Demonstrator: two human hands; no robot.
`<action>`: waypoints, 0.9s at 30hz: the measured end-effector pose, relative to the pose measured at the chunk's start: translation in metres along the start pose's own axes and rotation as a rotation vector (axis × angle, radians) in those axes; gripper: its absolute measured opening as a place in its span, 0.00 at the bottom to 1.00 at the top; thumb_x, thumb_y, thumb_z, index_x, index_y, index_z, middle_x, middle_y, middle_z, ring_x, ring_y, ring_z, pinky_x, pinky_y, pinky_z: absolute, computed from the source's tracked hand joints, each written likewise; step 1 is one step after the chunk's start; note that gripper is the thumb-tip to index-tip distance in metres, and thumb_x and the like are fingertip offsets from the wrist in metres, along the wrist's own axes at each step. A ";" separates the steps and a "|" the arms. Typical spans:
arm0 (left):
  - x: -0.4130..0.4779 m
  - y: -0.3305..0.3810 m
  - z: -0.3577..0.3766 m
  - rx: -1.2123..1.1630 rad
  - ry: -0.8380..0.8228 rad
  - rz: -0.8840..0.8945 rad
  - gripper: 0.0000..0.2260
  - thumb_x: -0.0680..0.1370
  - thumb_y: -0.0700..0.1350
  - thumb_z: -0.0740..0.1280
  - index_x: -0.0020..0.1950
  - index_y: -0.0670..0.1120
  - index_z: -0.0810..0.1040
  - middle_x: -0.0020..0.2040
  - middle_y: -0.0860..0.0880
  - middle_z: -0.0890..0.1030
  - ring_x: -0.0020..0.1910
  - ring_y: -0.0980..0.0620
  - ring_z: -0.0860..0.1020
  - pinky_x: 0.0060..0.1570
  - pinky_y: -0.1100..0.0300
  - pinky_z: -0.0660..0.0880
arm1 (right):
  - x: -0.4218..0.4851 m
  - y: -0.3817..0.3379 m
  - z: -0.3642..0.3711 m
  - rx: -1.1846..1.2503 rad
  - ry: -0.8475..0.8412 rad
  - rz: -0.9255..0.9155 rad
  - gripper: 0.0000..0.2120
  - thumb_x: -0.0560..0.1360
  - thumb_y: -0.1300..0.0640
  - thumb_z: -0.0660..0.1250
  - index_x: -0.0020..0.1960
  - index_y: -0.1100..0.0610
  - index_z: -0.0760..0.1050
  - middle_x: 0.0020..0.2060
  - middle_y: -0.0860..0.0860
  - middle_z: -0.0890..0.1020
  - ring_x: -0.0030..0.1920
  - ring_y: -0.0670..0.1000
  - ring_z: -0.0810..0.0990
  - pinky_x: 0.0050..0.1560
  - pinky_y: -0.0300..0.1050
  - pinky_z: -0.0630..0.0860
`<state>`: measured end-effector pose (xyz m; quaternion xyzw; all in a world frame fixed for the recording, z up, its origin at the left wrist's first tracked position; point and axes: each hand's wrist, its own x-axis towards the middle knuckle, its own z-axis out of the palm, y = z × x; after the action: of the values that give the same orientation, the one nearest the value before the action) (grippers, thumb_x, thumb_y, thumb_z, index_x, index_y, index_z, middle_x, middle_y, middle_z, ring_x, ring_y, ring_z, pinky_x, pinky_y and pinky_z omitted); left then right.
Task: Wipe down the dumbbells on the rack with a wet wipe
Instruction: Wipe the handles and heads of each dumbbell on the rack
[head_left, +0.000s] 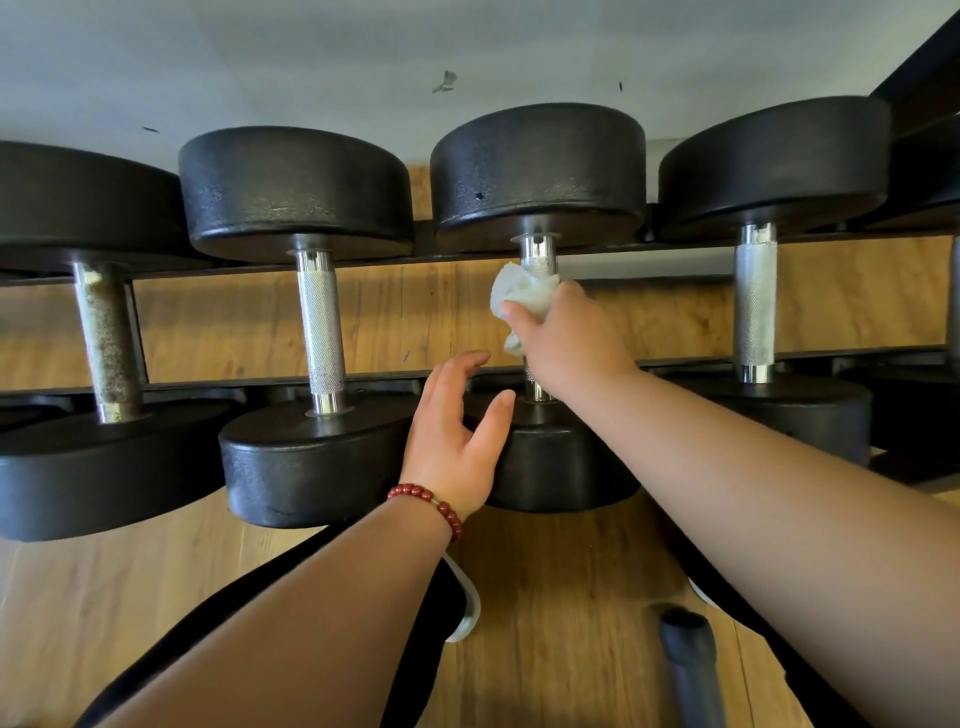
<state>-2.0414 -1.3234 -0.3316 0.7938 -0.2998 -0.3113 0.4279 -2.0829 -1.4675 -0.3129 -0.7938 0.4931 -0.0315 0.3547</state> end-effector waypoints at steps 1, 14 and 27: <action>0.000 0.000 0.000 -0.002 0.000 -0.001 0.23 0.75 0.58 0.59 0.70 0.55 0.68 0.64 0.61 0.68 0.59 0.73 0.66 0.48 0.82 0.63 | 0.004 -0.003 0.001 0.039 -0.024 0.036 0.23 0.80 0.44 0.60 0.66 0.60 0.68 0.51 0.52 0.75 0.47 0.50 0.74 0.31 0.36 0.63; 0.001 0.000 0.000 -0.007 -0.007 -0.016 0.21 0.75 0.58 0.59 0.68 0.58 0.67 0.63 0.62 0.68 0.59 0.76 0.65 0.52 0.78 0.62 | 0.033 0.004 -0.015 0.791 -0.340 0.121 0.07 0.79 0.53 0.66 0.53 0.55 0.75 0.46 0.53 0.83 0.48 0.53 0.84 0.57 0.51 0.79; 0.002 -0.001 0.000 -0.014 -0.002 -0.016 0.24 0.75 0.57 0.60 0.71 0.53 0.68 0.64 0.61 0.69 0.61 0.74 0.66 0.52 0.83 0.62 | 0.042 0.003 -0.023 1.012 -0.457 0.182 0.06 0.79 0.59 0.65 0.55 0.59 0.74 0.44 0.55 0.85 0.47 0.53 0.85 0.51 0.46 0.81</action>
<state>-2.0405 -1.3242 -0.3334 0.7927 -0.2919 -0.3176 0.4307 -2.0731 -1.5141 -0.3105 -0.4656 0.3935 -0.0609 0.7903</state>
